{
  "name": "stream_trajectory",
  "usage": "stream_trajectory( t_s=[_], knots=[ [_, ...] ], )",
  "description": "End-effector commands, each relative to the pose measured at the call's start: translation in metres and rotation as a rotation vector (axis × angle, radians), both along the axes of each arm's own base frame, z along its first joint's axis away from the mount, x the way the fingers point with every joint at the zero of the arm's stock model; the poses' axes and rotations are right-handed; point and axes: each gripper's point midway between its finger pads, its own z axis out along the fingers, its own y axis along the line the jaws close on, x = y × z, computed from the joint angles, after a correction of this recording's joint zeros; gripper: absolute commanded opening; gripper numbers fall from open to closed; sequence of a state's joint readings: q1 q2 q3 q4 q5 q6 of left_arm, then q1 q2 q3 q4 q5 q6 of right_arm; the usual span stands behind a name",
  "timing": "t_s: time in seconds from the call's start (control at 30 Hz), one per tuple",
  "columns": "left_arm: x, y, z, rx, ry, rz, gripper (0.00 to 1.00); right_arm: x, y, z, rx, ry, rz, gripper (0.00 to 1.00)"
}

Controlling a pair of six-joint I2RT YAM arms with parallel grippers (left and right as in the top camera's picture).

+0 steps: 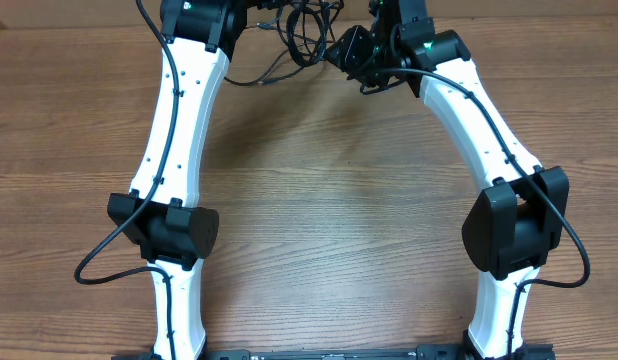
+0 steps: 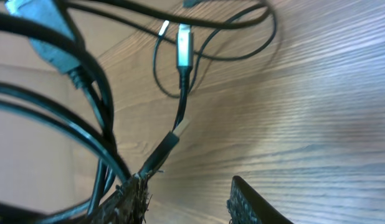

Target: Untangle cables

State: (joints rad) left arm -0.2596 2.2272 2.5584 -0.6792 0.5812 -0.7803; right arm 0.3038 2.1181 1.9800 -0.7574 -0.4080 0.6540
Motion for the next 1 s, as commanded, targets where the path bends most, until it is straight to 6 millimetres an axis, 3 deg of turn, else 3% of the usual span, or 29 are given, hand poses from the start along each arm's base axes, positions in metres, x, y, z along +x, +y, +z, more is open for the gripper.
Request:
stream_trajectory(
  t_s=[0.0,0.13,0.2,0.27,0.4,0.57,0.77,0.97],
  knots=[
    [-0.008,0.007,0.035,-0.021,-0.073,0.016,0.04,-0.009,0.003,0.029,0.042,-0.022,0.027,0.43],
    [-0.007,0.008,0.035,-0.018,-0.074,0.023,0.04,-0.010,-0.012,0.040,0.041,-0.028,0.001,0.47],
    [-0.007,0.008,0.035,-0.018,-0.074,0.023,0.04,-0.009,-0.013,0.046,0.047,-0.048,-0.002,0.57],
    [-0.007,0.009,0.035,-0.019,-0.074,0.023,0.04,-0.008,-0.011,0.046,0.058,-0.039,-0.017,0.60],
    [-0.006,0.010,0.035,-0.018,-0.074,0.026,0.04,-0.007,0.004,0.035,0.083,0.002,-0.036,0.57],
    [-0.006,0.011,0.035,-0.019,-0.073,0.025,0.04,-0.010,0.029,0.038,0.086,-0.030,-0.007,0.56],
    [-0.007,0.010,0.035,-0.020,-0.075,0.017,0.04,-0.013,0.022,0.023,0.036,0.022,-0.067,0.56],
    [-0.009,0.009,0.035,-0.025,-0.074,0.000,0.04,-0.007,0.021,0.029,0.051,-0.008,-0.070,0.55]
  ],
)
